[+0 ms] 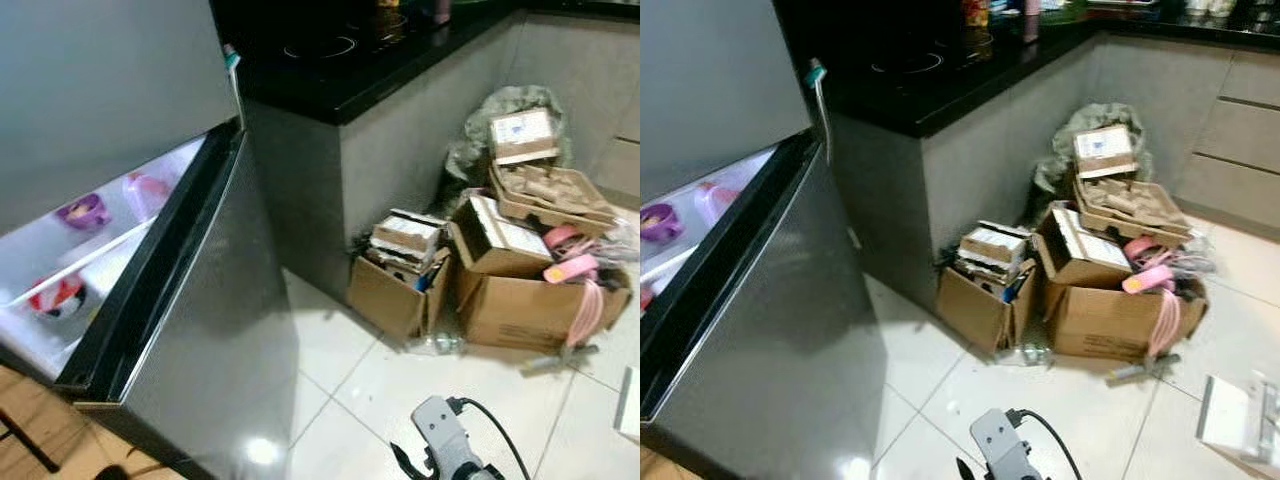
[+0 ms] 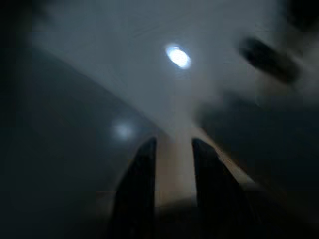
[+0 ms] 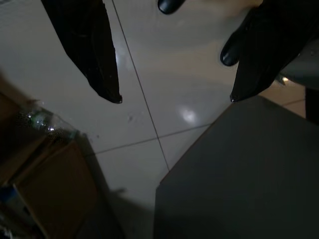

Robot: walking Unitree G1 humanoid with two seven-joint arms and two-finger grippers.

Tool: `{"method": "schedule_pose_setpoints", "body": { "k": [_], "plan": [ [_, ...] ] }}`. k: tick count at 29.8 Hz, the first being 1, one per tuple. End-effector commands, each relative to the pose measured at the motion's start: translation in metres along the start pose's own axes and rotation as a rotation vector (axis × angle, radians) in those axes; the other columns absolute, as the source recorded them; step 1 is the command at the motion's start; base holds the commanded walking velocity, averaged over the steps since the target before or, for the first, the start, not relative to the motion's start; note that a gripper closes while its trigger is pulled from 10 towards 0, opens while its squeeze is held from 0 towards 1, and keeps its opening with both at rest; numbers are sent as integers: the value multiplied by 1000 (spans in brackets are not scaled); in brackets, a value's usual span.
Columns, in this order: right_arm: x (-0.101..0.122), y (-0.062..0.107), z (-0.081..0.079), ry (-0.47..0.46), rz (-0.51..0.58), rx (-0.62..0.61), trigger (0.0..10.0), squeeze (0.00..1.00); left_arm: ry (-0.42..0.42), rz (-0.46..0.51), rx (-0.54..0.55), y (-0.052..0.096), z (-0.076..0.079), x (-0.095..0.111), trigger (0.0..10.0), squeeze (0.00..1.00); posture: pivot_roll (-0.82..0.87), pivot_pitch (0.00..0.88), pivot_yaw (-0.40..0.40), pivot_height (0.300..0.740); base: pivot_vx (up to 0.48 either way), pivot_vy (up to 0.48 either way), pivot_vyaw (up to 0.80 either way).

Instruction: Restocking fridge

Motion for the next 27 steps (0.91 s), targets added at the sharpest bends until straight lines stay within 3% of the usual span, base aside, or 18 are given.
{"method": "schedule_pose_setpoints", "body": {
  "k": [1, 4, 7, 11, 13, 16, 21, 24, 27],
  "plan": [
    [-8, 5, 2, -7, -26, -12, 10000, 0, 41, -20, 3, 3, 1, -4, 10000, 0, -117, 90, 45, 740, 0, 0, 0],
    [-9, 5, 3, -8, -26, -14, 10000, 0, 42, -11, 5, 4, 0, -3, 10000, 0, -117, 89, 43, 740, 0, 0, 0],
    [-9, 6, 4, -7, -27, -15, 10000, 0, 106, 8, -5, 9, 4, -3, 10000, 0, -117, 89, 43, 740, 0, 0, 0],
    [-9, 5, 4, -5, -28, -15, 10000, 0, 82, -10, 20, 8, 4, -5, 10000, 0, -119, 88, 43, 740, 0, 0, 0],
    [-9, 5, 4, -6, -27, -16, 10000, 0, 53, -81, 59, 7, -1, -13, 10000, 0, -119, 89, 43, 740, 0, 0, 0],
    [-9, 5, 4, -6, -26, -17, 10000, 0, -1, -293, 222, 12, -24, -35, 10000, 0, -119, 89, 44, 740, 0, 0, 0],
    [-9, 6, 5, -7, -26, -17, 10000, 0, 0, -388, 362, 23, -47, -47, 10000, 0, -116, 90, 40, 740, 0, 0, 0],
    [-9, 6, 5, -6, -25, -16, 10000, 0, -39, -503, 493, 39, -70, -61, 10000, 0, -116, 90, 40, 740, 0, 0, 0],
    [-8, 6, 5, -7, -21, -20, 10000, 0, -171, -681, 621, 69, -102, -80, 10000, 0, -116, 90, 39, 740, 0, 0, 0]
  ]
}}
Point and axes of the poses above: a point about 5 cm out from each wrist's last joint towards the gripper, its own y axis pointing back from the gripper into the wrist, its own x axis along the axis of the wrist's last joint, z = x × y, the point moved 2 cm from there along -y, pointing out of the wrist towards the gripper, and after that the axes turned 14 degrees about -y, right-handed, at the moved point
